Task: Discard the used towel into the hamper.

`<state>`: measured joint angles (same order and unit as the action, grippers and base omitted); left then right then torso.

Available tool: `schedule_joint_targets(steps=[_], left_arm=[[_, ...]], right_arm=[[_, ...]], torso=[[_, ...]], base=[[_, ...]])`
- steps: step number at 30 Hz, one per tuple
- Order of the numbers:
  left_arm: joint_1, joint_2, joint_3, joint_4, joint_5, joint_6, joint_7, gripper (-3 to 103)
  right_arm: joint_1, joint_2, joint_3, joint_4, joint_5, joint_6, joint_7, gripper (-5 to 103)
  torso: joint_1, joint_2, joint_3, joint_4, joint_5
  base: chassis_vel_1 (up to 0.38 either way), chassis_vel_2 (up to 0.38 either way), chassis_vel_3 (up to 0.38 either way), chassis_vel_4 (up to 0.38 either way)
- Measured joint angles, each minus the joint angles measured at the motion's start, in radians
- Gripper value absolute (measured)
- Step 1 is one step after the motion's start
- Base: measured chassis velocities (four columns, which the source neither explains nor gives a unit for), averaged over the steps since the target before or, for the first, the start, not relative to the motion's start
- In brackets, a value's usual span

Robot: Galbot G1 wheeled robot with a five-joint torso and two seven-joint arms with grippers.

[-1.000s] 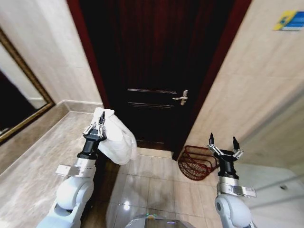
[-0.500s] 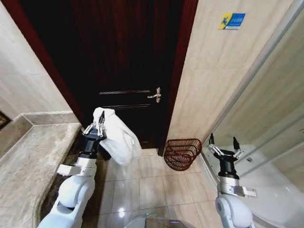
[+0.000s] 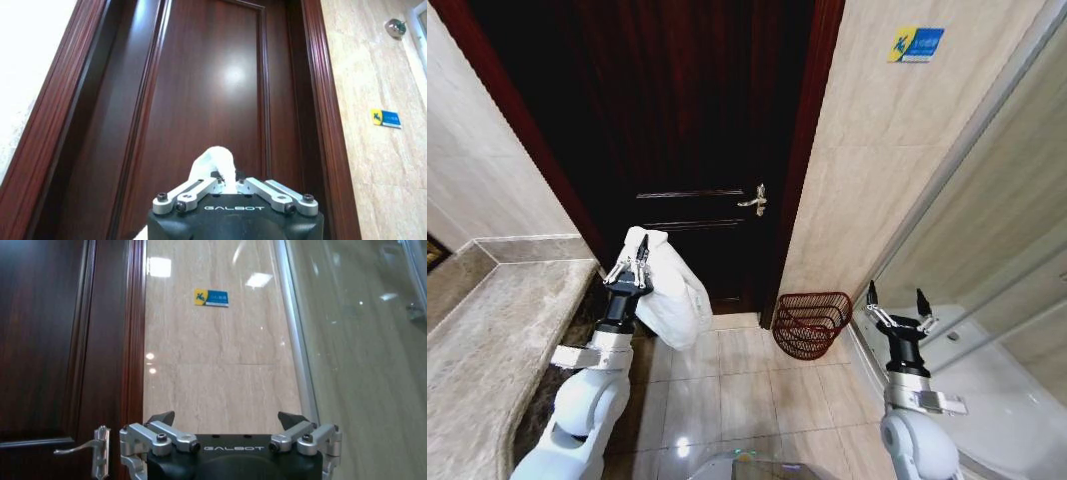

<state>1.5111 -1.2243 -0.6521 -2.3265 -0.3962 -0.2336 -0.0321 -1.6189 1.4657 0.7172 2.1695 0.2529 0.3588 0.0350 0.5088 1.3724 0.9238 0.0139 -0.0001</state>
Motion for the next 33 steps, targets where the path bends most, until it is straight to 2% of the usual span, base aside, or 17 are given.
schedule_joint_targets(steps=[14,33], left_arm=[[0.002,-0.003,-0.004,0.002,-0.001,0.002,-0.002,3],[0.012,-0.006,0.001,-0.002,0.004,0.003,0.0,3]], right_arm=[[0.003,-0.007,-0.002,-0.005,0.001,-0.007,0.0,100],[-0.015,-0.005,0.005,-0.005,0.005,0.008,-0.002,100]], torso=[[0.0,0.0,0.0,-0.0001,0.0002],[0.0,0.0,0.0,0.0,0.0001]], base=[[-0.029,-0.033,0.026,0.027],[-0.096,-0.1,0.102,0.099]])
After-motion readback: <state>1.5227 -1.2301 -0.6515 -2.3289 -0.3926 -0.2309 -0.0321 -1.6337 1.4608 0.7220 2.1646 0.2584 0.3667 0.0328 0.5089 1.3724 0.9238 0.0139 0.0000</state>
